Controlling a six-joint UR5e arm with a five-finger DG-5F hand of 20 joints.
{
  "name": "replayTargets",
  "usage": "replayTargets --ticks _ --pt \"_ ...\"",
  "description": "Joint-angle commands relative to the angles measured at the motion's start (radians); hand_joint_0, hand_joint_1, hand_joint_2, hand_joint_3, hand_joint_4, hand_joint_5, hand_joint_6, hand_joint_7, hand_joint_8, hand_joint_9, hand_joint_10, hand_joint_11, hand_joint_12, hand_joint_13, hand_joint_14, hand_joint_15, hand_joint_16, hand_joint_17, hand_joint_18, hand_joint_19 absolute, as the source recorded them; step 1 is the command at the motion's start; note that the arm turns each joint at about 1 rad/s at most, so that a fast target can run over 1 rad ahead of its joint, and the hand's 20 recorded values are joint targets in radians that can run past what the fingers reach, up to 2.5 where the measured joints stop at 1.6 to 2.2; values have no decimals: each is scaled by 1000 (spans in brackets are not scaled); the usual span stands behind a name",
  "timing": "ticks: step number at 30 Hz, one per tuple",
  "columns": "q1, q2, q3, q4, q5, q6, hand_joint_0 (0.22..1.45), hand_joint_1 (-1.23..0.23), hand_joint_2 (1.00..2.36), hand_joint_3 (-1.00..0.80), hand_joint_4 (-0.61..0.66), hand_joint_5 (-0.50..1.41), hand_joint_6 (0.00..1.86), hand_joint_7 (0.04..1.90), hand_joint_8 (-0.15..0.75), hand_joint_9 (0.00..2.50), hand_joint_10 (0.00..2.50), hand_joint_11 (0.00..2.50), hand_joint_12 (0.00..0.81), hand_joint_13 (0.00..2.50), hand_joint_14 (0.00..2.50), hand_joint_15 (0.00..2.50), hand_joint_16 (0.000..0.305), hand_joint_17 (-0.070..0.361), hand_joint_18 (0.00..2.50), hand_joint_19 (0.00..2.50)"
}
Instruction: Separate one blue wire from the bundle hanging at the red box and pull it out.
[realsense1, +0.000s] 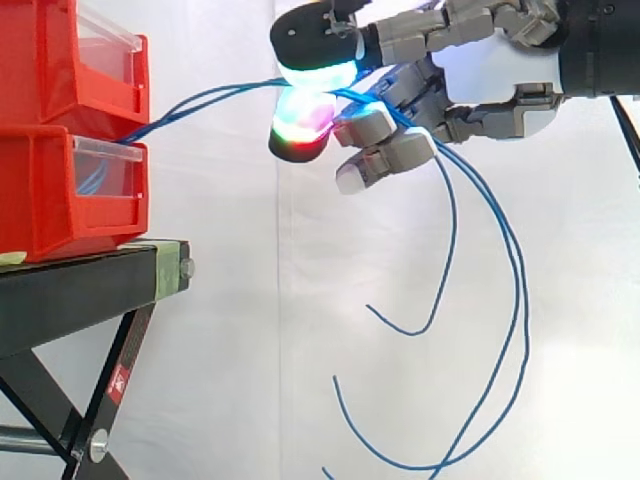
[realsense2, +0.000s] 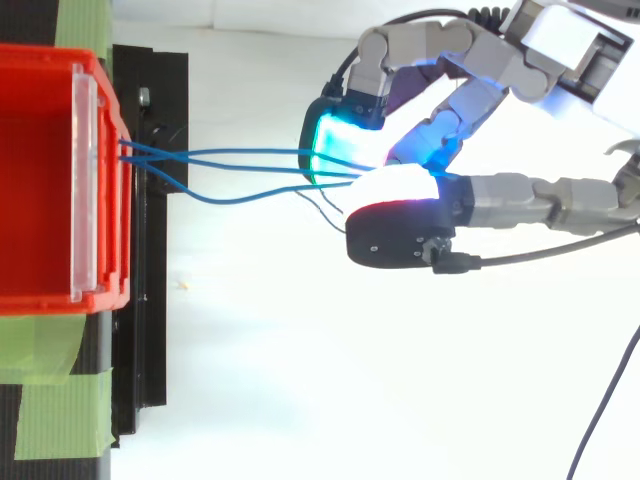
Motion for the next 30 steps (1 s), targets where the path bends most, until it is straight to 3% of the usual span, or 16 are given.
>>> replayTargets --ticks 1,5,7,17,30 --pt "0 -1 0 0 1 0 656 -658 1026 -119 222 -145 556 1292 294 1213 0 1849 316 1371 3 1650 46 104 521 611" --pt "0 0 0 0 -1 0 589 -736 1012 -357 232 -149 546 1312 306 1169 0 1829 319 1353 3 1644 47 105 510 612" --pt "-1 0 0 0 -1 2 581 -732 1010 -379 227 -149 546 1307 307 1170 0 1829 328 1353 2 1645 47 106 510 611" --pt "0 0 0 0 -1 0 597 -542 1011 -377 237 -146 545 1303 308 1202 0 1822 323 1365 3 1637 47 105 510 616" --pt "-1 0 0 0 -1 2 635 -571 1016 -333 238 -143 556 1279 312 1229 15 1805 314 1398 3 1619 46 103 540 605"
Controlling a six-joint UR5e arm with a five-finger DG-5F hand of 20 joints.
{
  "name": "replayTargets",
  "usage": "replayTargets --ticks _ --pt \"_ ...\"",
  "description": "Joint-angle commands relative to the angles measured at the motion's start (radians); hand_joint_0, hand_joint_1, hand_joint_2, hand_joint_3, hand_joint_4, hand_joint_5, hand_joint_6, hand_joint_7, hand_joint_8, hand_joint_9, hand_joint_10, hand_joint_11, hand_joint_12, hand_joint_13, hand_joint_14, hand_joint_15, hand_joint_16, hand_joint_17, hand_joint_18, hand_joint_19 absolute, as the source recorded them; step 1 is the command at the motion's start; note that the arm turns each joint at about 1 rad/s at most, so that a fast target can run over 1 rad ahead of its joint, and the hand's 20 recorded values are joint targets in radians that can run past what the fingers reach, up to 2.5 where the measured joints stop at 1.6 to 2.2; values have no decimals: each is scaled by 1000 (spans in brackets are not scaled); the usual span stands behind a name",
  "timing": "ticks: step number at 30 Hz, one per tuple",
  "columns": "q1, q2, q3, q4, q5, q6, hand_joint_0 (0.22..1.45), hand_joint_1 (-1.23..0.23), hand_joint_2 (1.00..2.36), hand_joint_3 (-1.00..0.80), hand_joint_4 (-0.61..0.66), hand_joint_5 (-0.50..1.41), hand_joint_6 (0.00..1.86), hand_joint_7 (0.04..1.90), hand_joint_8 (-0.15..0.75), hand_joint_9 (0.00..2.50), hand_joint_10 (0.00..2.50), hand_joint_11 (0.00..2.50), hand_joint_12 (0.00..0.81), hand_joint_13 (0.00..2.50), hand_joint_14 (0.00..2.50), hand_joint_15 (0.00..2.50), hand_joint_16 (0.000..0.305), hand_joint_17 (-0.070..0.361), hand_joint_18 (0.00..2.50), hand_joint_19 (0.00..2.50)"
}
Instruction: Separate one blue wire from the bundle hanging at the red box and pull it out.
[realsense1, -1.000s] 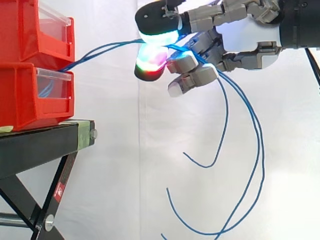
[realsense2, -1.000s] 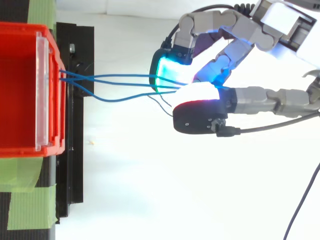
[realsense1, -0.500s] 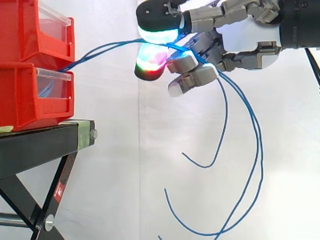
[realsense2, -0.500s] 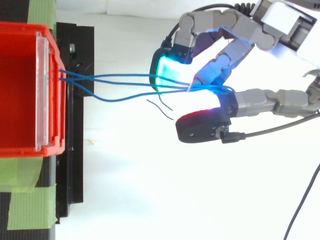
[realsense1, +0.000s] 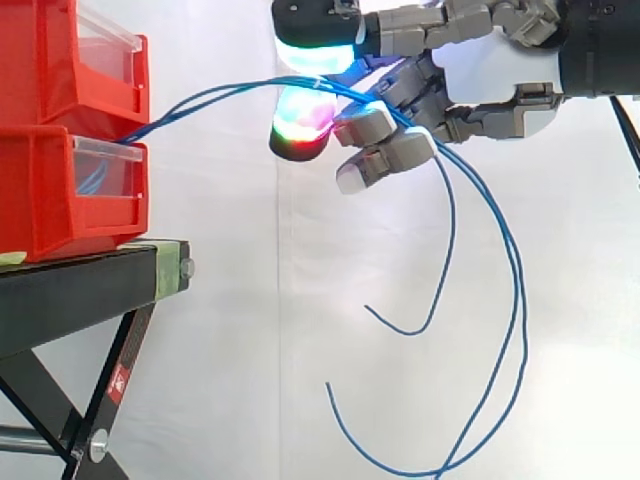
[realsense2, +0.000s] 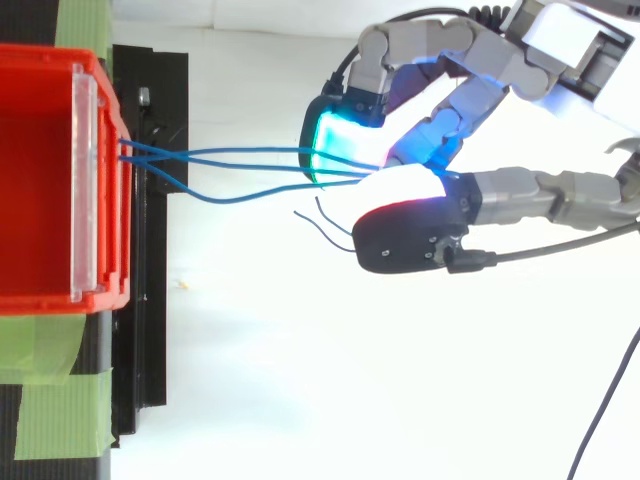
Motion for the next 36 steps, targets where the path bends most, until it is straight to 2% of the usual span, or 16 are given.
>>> replayTargets --ticks 1,21,31,36 --pt "0 0 0 0 1 -1 640 -577 1017 -318 243 -143 557 1283 314 1232 23 1809 314 1406 5 1618 46 103 544 612" --pt "1 0 0 6 1 -3 668 -613 1019 -291 242 -137 564 1267 322 1292 21 1813 305 1452 0 1645 44 99 599 599" --pt "1 0 0 6 -1 -1 676 -741 1021 -254 235 -129 559 1283 338 1351 0 1804 307 1516 3 1676 43 96 643 602" --pt "1 0 0 6 -1 -1 697 -837 1020 -272 231 -133 573 1284 316 1361 0 1845 297 1515 2 1697 43 96 654 602"
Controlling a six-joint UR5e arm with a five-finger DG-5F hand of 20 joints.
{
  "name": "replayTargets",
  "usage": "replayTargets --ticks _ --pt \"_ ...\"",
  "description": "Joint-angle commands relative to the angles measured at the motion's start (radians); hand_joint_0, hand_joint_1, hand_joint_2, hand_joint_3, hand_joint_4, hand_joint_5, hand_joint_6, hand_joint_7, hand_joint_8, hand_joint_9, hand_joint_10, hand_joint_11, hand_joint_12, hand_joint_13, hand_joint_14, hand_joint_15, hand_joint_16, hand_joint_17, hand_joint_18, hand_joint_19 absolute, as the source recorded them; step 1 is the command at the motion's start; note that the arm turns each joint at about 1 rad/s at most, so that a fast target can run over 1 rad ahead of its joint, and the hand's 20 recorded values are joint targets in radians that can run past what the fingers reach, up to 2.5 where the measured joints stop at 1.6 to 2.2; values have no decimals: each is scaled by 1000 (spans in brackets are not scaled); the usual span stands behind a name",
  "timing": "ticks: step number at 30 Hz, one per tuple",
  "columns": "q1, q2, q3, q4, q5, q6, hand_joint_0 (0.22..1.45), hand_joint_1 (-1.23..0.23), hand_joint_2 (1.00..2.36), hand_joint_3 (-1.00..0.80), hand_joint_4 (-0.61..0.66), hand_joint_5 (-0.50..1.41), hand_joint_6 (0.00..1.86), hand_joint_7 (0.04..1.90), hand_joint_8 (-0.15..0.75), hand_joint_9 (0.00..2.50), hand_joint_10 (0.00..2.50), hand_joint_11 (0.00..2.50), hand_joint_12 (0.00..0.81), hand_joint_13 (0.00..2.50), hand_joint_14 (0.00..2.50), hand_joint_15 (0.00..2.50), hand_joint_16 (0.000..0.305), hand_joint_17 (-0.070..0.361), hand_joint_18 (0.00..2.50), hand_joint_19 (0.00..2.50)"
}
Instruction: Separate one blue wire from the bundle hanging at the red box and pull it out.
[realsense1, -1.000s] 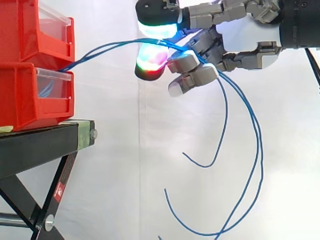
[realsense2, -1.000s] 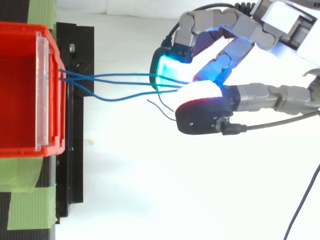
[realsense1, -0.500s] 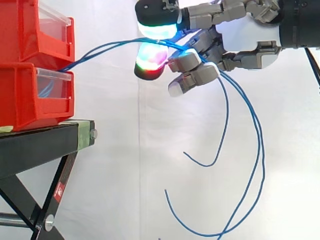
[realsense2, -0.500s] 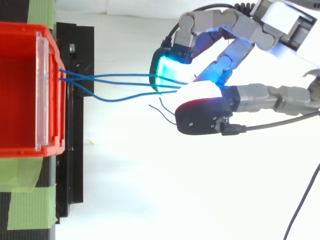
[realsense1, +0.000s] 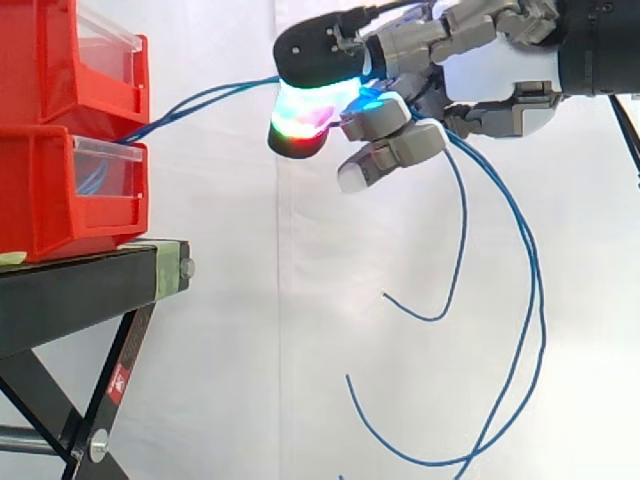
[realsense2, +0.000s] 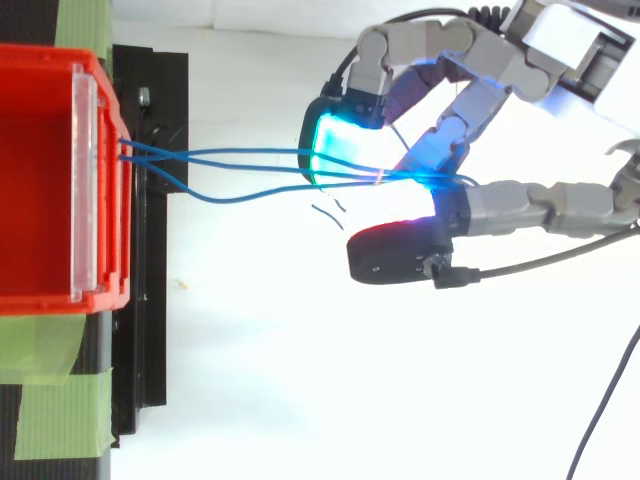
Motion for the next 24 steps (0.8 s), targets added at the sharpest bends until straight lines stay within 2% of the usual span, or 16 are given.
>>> replayTargets --ticks 1,4,7,14,17,24 --pt "0 -1 0 0 1 -2 699 -857 1020 -285 224 -135 576 1282 315 1351 2 1838 299 1509 2 1693 43 96 653 598" --pt "0 0 0 0 1 -2 662 -852 1013 -357 234 -139 578 1270 315 1316 0 1836 309 1488 2 1681 43 97 637 608" --pt "0 0 0 0 -1 0 604 -711 1001 -489 240 -138 575 1272 323 1334 0 1821 312 1488 3 1668 43 97 634 617" --pt "-1 0 0 -3 -1 2 590 -492 1000 -500 241 -131 564 1277 327 1352 0 1782 302 1500 2 1646 44 99 641 610" --pt "0 0 2 0 -1 0 619 -482 1007 -438 235 -128 561 1282 326 1358 1 1766 305 1497 4 1654 44 99 641 612" --pt "0 -1 0 0 1 0 652 -642 1013 -360 236 -128 553 1301 322 1348 3 1761 304 1500 3 1644 44 99 645 611"
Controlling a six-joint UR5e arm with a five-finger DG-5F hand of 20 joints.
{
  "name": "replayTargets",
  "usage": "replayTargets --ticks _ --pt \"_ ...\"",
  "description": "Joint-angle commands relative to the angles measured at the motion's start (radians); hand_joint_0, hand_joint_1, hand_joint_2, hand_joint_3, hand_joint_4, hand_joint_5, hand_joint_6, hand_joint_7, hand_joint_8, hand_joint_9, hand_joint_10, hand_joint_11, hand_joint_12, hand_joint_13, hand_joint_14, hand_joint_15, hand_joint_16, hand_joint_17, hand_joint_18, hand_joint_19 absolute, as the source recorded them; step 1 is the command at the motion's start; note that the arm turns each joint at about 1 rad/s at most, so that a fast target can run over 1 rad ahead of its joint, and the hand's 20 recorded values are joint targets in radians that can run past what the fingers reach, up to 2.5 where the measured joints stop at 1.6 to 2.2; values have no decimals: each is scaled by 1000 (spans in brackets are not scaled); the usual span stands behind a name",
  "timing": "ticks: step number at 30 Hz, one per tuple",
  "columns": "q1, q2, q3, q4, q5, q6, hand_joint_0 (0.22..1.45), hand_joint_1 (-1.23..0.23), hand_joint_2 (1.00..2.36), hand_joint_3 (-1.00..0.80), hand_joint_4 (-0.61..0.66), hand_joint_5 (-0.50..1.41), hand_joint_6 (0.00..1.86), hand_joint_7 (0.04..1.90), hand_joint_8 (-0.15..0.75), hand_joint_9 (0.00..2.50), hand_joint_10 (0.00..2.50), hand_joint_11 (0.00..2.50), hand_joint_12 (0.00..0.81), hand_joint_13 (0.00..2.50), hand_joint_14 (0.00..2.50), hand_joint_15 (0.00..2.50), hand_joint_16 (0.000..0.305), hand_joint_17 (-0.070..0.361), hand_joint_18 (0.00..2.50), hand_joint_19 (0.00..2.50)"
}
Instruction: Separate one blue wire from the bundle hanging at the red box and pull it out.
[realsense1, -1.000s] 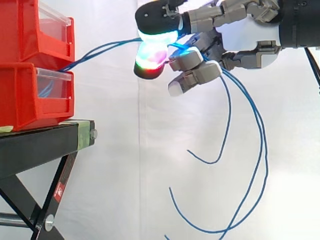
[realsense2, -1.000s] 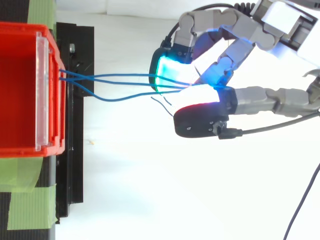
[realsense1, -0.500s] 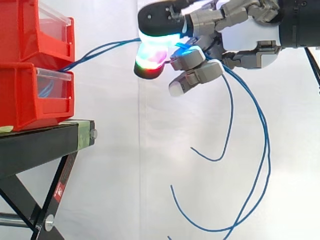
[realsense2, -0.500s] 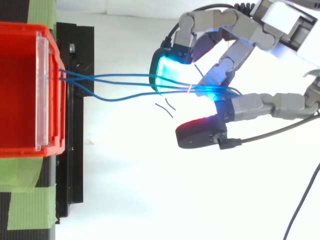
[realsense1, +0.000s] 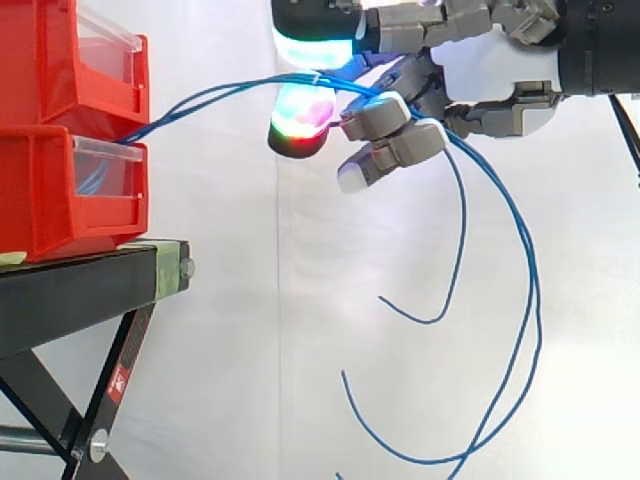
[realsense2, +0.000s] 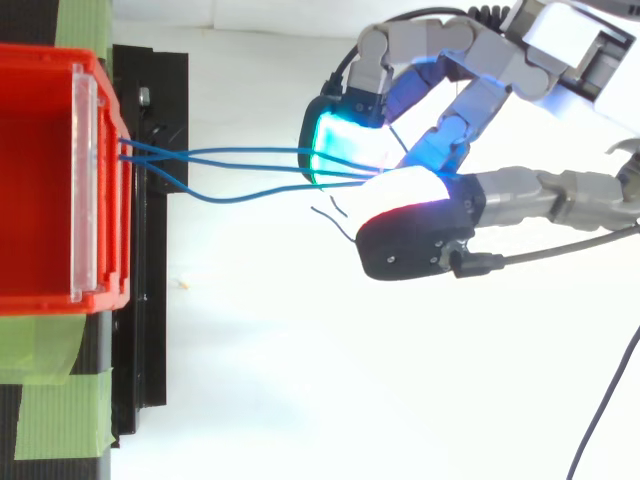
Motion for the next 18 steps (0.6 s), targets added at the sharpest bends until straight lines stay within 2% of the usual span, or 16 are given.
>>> replayTargets --ticks 1,6,10,18 --pt "0 0 0 0 0 1 656 -653 1014 -354 236 -128 553 1295 322 1345 1 1770 304 1499 3 1647 44 99 644 601" --pt "0 0 0 0 -1 1 659 -675 1016 -334 234 -129 554 1306 317 1341 2 1764 306 1498 4 1646 44 99 643 602" --pt "0 -1 0 0 0 1 645 -604 1015 -334 224 -130 564 1297 318 1342 3 1761 310 1498 4 1648 44 100 642 609" --pt "2 -1 0 6 0 0 643 -580 1016 -333 233 -130 567 1291 319 1344 3 1759 315 1498 4 1643 44 100 640 610"
